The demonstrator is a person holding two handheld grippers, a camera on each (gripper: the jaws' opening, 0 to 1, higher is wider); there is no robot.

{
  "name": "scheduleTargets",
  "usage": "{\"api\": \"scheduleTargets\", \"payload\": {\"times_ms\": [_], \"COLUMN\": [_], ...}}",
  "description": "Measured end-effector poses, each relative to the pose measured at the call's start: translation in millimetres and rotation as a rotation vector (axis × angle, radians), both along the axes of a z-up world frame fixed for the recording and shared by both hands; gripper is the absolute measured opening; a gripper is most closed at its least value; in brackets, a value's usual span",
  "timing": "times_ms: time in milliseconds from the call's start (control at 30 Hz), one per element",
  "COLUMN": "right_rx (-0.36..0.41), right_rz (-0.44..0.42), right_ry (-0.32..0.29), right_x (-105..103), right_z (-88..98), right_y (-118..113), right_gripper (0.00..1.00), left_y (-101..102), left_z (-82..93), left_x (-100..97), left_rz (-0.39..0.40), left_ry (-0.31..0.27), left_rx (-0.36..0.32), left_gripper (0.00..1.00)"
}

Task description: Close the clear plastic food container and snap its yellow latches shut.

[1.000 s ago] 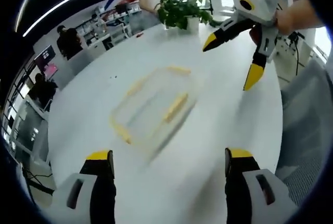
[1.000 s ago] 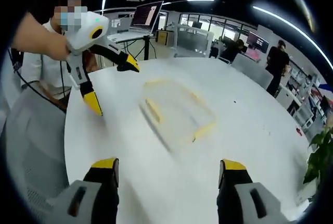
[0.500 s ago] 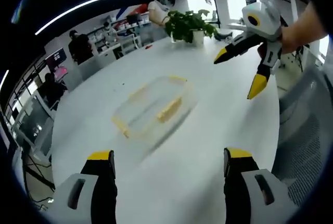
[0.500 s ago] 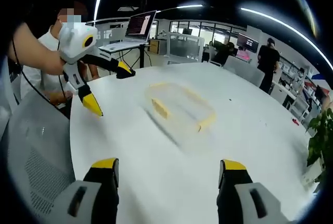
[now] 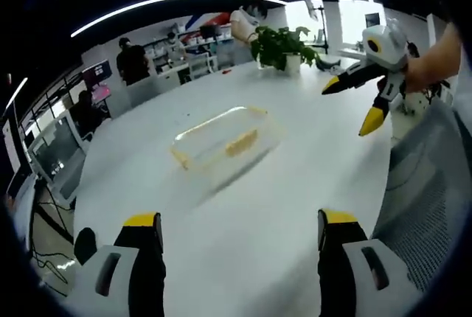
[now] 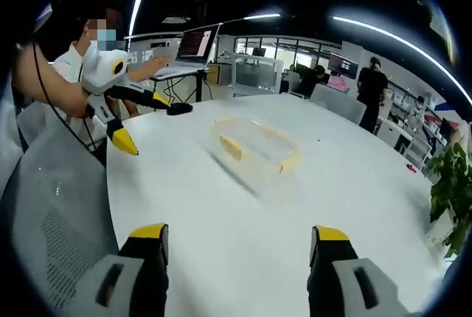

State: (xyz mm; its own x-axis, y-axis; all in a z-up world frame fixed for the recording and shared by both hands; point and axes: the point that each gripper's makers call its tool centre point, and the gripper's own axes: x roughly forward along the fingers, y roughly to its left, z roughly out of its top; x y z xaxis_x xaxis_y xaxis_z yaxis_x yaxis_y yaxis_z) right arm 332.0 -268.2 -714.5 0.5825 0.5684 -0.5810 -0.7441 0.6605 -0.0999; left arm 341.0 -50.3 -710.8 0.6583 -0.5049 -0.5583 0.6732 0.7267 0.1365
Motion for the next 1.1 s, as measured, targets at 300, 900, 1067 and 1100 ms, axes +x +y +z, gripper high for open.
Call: {"api": "scheduleTargets", "payload": {"times_ms": [300,900,1067,1100], "right_rx": [0.008,0.023,0.02,0.021], "right_rz": [-0.022,-0.069,-0.066,-0.066], "right_ry": [-0.023,-0.028,-0.029,-0.031], "right_x": [-16.2,-25.1,-26.2,-26.3], "right_z": [1.1,-3.1,-2.8,-2.2], "right_y": [-7.4,-11.8,-11.5,-11.5], "right_gripper": [0.77,0.77,0.77,0.77], "left_y": [10.1,9.8,10.9,10.7], "left_z": [0.5,-0.9,-2.4,-2.0], "left_x": [-17.8,-27.6,-27.9,-28.0], "left_rz": [0.023,0.023,0.028,0.028], "left_ry": [-0.018,-0.01,-0.005,-0.004], "left_rx": [0.004,-0.016,-0.02,-0.021], "left_gripper": [0.81,0.84,0.85,0.84]}}
